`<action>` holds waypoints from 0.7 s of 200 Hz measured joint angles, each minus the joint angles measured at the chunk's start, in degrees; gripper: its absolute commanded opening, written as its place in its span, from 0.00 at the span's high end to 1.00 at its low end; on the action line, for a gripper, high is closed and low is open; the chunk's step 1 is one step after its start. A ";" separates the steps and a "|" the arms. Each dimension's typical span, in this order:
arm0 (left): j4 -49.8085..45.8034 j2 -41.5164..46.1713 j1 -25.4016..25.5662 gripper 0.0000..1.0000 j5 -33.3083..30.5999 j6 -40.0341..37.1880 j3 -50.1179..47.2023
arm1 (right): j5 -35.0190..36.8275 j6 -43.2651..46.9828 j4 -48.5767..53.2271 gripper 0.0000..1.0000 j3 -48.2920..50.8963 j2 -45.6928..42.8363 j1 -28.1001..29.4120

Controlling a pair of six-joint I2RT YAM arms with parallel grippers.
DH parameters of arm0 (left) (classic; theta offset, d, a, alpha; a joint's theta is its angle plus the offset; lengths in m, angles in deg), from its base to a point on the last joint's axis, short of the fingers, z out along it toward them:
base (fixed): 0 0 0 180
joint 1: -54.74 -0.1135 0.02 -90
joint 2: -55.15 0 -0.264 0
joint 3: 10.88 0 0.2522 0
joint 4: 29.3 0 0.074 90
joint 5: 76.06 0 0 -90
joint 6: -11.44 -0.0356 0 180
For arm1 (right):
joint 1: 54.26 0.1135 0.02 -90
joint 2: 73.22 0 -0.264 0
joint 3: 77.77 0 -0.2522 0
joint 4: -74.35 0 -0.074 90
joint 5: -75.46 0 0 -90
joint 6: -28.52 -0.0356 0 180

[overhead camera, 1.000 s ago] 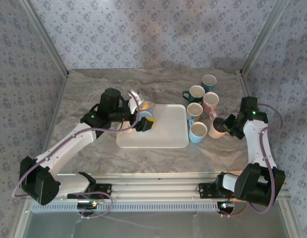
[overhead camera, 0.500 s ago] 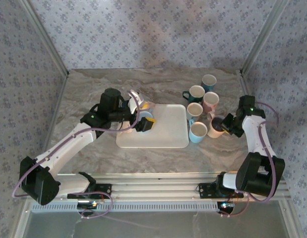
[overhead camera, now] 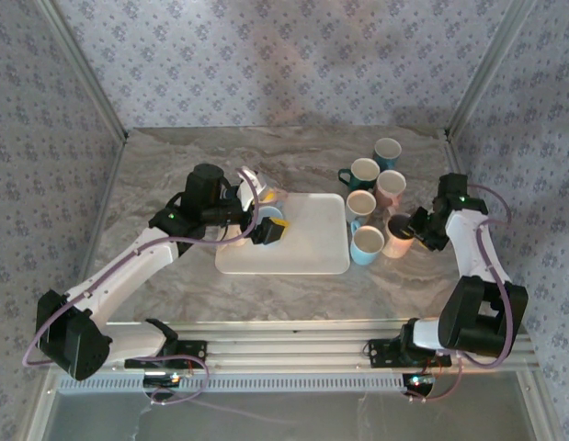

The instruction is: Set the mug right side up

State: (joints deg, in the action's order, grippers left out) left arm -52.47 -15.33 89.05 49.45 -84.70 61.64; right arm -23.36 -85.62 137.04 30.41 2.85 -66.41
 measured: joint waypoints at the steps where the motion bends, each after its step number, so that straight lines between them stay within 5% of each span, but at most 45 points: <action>1: 0.00 0.00 0.00 0.01 0.00 0.00 0.00 | 0.00 0.02 0.00 0.52 0.00 -0.04 0.02; 79: -0.13 3.10 -0.04 0.01 -2.69 0.72 0.00 | -1.60 0.83 0.15 0.43 -5.14 -11.37 0.33; 140: -4.74 4.50 -2.38 0.00 -8.26 6.95 -1.07 | -8.24 8.50 -16.83 0.12 2.34 -21.53 12.94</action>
State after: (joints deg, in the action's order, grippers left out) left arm -57.21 -10.83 86.67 41.19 -77.74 60.57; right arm -31.60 -77.11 120.21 32.74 -18.67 -53.47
